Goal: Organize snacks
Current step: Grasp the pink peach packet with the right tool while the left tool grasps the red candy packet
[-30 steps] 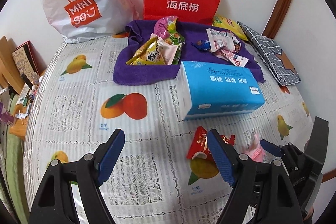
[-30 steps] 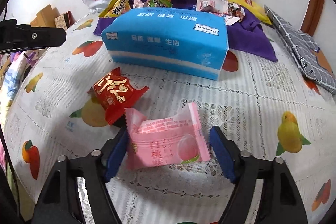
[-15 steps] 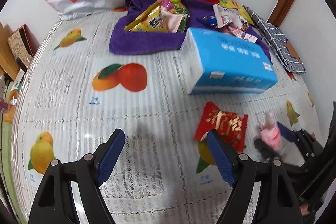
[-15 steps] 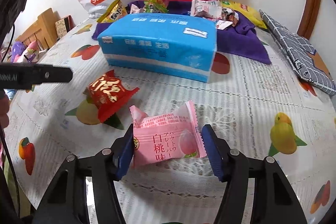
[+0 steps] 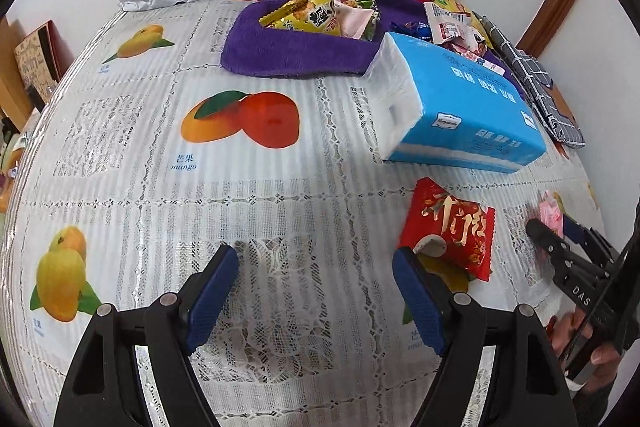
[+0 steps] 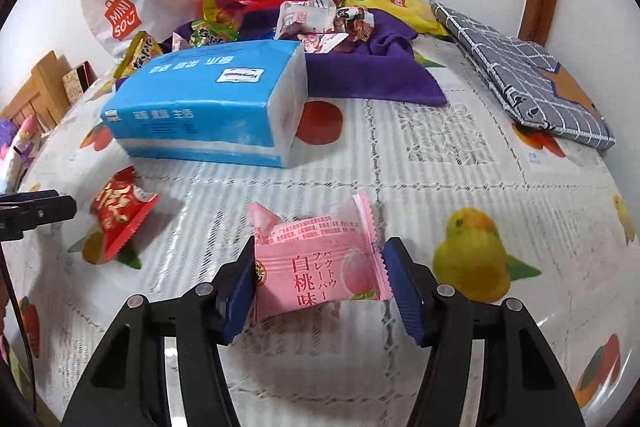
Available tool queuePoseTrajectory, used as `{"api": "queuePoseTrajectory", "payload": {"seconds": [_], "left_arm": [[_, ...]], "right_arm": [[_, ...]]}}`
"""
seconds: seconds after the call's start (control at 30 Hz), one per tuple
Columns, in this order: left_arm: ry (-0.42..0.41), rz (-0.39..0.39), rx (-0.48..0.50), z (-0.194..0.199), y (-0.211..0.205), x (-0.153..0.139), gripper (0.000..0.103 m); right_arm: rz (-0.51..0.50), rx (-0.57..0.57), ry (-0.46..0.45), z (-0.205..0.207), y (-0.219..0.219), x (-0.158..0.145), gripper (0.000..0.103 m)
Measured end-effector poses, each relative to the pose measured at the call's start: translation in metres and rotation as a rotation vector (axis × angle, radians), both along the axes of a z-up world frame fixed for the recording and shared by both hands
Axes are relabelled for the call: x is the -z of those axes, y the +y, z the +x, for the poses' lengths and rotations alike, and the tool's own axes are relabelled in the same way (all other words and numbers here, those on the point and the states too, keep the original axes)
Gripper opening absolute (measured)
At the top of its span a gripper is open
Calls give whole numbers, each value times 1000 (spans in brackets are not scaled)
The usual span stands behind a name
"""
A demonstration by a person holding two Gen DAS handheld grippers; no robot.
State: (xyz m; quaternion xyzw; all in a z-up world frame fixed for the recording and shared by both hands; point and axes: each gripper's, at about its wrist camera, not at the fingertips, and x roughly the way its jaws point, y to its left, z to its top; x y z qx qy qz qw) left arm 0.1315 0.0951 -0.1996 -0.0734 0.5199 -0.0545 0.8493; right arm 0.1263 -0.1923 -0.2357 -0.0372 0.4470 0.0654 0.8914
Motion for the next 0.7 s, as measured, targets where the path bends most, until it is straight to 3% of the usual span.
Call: {"api": "queuePoseTrajectory", "payload": {"seconds": [0.13, 0.4, 0.53, 0.7], "left_arm": [[-10, 19, 20, -1, -3, 1, 80], [-39, 29, 64, -3, -11, 5, 95], [-45, 41, 75, -4, -14, 6, 97], [-58, -5, 89, -5, -9, 4, 96]], "right_arm": [[5, 13, -14, 3, -1, 2, 62], [-7, 5, -2, 6, 0, 1, 62], [-4, 3, 1, 6, 0, 1, 64], [-7, 2, -5, 5, 0, 1, 63]]}}
